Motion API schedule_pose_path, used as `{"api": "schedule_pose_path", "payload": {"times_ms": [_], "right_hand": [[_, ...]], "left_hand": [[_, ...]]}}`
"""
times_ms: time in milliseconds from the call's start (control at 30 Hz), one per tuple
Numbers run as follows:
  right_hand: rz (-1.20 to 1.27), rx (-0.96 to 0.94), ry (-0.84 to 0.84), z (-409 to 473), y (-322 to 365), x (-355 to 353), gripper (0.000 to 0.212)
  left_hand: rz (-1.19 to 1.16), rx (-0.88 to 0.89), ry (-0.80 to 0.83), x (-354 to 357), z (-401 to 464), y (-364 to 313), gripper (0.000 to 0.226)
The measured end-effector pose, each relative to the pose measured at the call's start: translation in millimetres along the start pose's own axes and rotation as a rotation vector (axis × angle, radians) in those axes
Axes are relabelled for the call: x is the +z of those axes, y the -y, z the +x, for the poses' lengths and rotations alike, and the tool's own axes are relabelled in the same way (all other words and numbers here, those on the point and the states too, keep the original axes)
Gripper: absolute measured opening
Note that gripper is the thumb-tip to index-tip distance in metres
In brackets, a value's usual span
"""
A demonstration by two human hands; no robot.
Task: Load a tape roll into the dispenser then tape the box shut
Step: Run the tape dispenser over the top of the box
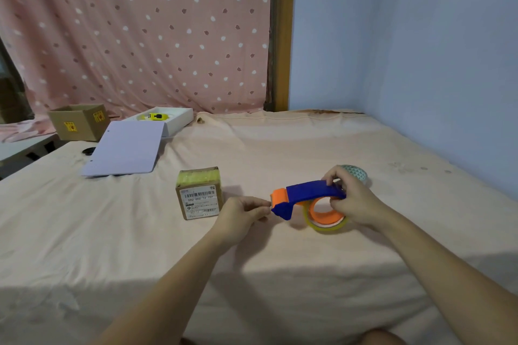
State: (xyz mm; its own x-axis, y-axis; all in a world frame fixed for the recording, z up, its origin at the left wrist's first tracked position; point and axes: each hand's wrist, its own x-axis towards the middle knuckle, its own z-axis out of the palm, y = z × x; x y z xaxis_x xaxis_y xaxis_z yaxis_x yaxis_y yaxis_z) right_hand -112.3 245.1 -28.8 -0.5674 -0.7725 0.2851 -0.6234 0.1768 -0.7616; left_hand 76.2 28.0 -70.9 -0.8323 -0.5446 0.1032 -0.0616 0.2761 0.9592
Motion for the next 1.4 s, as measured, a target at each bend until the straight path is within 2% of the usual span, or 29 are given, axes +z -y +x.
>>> {"api": "schedule_pose_path", "payload": {"times_ms": [167,300,400,533,700,867,1000,1133,1400], "right_hand": [[-0.124,-0.009,0.111,-9,6,-2,0.059],[-0.111,0.035,0.184,-15,5,-9,0.048],[-0.011,0.047,0.125,-19,5,-6,0.047],[0.039,0.011,-0.010,-22,8,7,0.039],[0.002,-0.008,0.028,-29,17,4,0.037],[0.013,-0.028,-0.058,-24,36,-10,0.039],[-0.013,-0.095,-0.126,-8,64,-17,0.042],[-0.042,-0.169,-0.110,18,103,-11,0.037],[-0.110,-0.251,-0.017,63,165,11,0.024]], "left_hand": [[-0.018,0.012,0.056,-2,-4,2,0.023],[-0.034,-0.035,0.082,-5,-9,0,0.031],[-0.115,-0.076,-0.023,-1,-12,-4,0.015],[-0.148,-0.089,-0.171,14,-11,-5,0.028],[-0.226,-0.135,-0.255,21,-9,-14,0.007],[-0.218,-0.008,-0.345,13,-18,-46,0.017],[-0.101,0.084,-0.396,-11,-15,-81,0.024],[-0.029,0.087,-0.473,-47,-9,-104,0.029],[-0.104,0.036,-0.568,-120,-11,-113,0.028]]}}
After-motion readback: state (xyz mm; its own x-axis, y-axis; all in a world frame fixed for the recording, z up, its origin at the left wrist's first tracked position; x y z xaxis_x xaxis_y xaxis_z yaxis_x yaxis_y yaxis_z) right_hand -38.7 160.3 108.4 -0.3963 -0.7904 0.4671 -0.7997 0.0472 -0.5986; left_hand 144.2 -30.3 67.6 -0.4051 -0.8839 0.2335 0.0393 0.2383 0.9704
